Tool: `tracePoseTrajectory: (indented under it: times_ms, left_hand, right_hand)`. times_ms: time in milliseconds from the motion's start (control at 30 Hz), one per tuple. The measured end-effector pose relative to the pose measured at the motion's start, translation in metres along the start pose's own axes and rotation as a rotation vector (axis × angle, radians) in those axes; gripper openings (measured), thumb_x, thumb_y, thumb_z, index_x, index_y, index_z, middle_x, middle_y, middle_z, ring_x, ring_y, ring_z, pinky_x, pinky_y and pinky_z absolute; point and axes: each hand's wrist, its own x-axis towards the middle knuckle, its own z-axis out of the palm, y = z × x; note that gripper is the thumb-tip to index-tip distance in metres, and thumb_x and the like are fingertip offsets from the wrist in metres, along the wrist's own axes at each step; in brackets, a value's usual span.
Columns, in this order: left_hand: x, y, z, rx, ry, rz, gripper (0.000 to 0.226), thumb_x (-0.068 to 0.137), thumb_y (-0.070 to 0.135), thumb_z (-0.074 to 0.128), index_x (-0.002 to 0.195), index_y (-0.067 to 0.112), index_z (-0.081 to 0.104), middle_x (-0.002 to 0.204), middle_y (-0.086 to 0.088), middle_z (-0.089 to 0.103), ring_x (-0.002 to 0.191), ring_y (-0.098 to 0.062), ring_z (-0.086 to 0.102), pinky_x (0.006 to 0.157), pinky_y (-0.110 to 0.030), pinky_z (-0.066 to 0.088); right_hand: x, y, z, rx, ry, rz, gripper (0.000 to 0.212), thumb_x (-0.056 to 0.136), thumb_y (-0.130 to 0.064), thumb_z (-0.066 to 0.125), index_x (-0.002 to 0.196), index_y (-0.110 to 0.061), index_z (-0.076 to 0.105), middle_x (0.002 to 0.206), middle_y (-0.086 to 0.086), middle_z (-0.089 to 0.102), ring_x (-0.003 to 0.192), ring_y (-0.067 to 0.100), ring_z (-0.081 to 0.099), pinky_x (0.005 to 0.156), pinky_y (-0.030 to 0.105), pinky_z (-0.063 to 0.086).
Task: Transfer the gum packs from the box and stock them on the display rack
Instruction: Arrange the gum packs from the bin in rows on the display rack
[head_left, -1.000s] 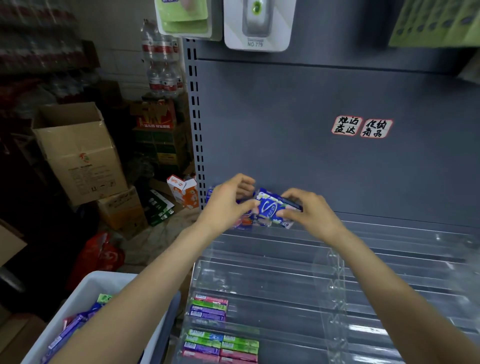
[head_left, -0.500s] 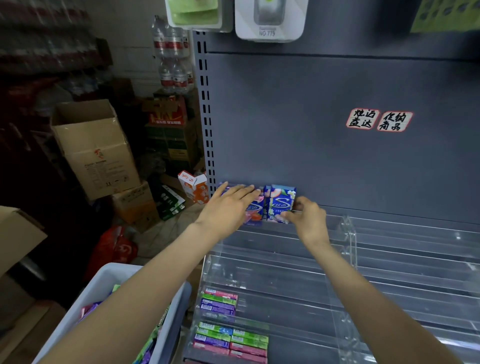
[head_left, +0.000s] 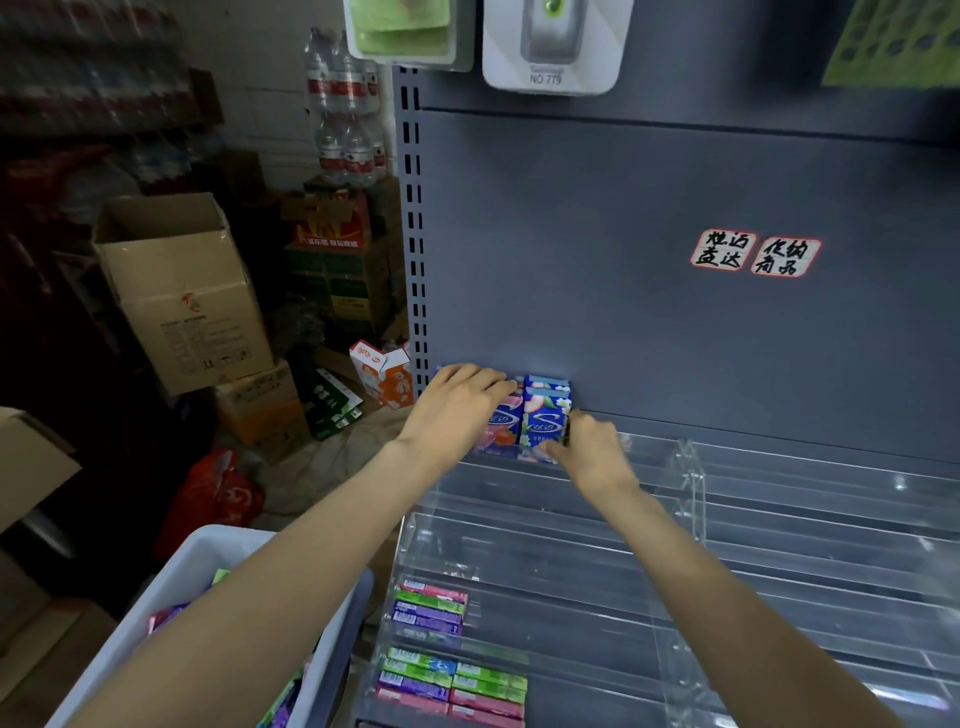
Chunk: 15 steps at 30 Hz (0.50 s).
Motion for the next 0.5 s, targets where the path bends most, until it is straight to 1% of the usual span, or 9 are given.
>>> tracePoseTrajectory:
  times_ms: [67,167,233,267,300,367,433,500]
  left_hand:
    - [-0.001,0.000,-0.001,-0.017,0.013,0.000,0.057,0.091,0.019,0.058,0.144,0.021,0.035,0.147,0.003,0.039,0.136,-0.015,0.032,0.112,-0.031,0.021]
    - [-0.006,-0.001,-0.007,-0.115,0.082,-0.039,0.045,0.096,0.022,0.049,0.140,0.021,0.040,0.144,0.004,0.042,0.132,-0.014,0.035,0.108,-0.029,0.023]
    - [-0.014,-0.003,-0.014,-0.204,0.137,-0.077,0.040,0.096,0.024,0.049,0.136,0.020,0.046,0.137,0.003,0.048,0.126,-0.015,0.040,0.103,-0.029,0.029]
    - [-0.020,-0.005,-0.017,-0.248,0.165,-0.096,0.038,0.095,0.023,0.051,0.132,0.018,0.050,0.132,0.001,0.051,0.122,-0.017,0.044,0.100,-0.031,0.033]
    - [-0.028,-0.009,-0.019,-0.292,0.191,-0.119,0.035,0.093,0.021,0.054,0.128,0.017,0.054,0.126,-0.001,0.055,0.118,-0.020,0.049,0.097,-0.034,0.038]
    - [-0.048,-0.020,-0.021,-0.396,0.229,-0.176,0.028,0.089,0.017,0.059,0.118,0.015,0.060,0.114,-0.004,0.061,0.108,-0.024,0.056,0.087,-0.040,0.047]
    - [-0.076,-0.037,-0.019,-0.483,0.243,-0.248,0.025,0.088,0.016,0.061,0.113,0.016,0.062,0.108,-0.002,0.063,0.100,-0.022,0.060,0.079,-0.039,0.051]
    - [-0.110,-0.059,-0.013,-0.519,0.232,-0.328,0.024,0.087,0.015,0.062,0.111,0.018,0.062,0.104,0.000,0.063,0.094,-0.018,0.062,0.074,-0.035,0.052]
  right_hand:
    - [-0.005,-0.001,-0.004,0.053,0.042,-0.022,0.042,0.086,-0.018,0.066,0.121,-0.001,0.049,0.120,0.017,0.056,0.108,0.030,0.055,0.080,0.031,0.044]
    - [-0.021,-0.009,-0.012,0.074,0.208,-0.100,0.053,0.088,-0.015,0.063,0.134,-0.008,0.038,0.127,0.011,0.043,0.119,0.024,0.046,0.089,0.032,0.045]
    - [-0.032,-0.020,-0.015,0.015,0.295,-0.171,0.052,0.089,-0.017,0.061,0.136,-0.012,0.037,0.127,0.008,0.041,0.121,0.022,0.042,0.086,0.031,0.046]
    - [-0.036,-0.027,-0.015,0.013,0.312,-0.215,0.049,0.090,-0.018,0.059,0.135,-0.013,0.039,0.126,0.006,0.042,0.120,0.021,0.042,0.084,0.031,0.045]
    - [-0.040,-0.036,-0.014,0.040,0.303,-0.263,0.045,0.090,-0.018,0.059,0.132,-0.015,0.043,0.124,0.005,0.044,0.118,0.021,0.044,0.084,0.030,0.044]
    - [-0.047,-0.058,-0.007,0.123,0.233,-0.346,0.038,0.089,-0.016,0.059,0.126,-0.015,0.049,0.120,0.003,0.048,0.114,0.020,0.049,0.090,0.033,0.045]
    - [-0.052,-0.082,0.009,0.182,0.161,-0.406,0.032,0.088,-0.015,0.059,0.120,-0.015,0.054,0.115,0.003,0.052,0.105,0.019,0.055,0.091,0.038,0.046]
    - [-0.059,-0.108,0.033,0.242,0.084,-0.445,0.026,0.088,-0.013,0.058,0.114,-0.014,0.058,0.107,0.002,0.055,0.093,0.015,0.057,0.087,0.036,0.049]
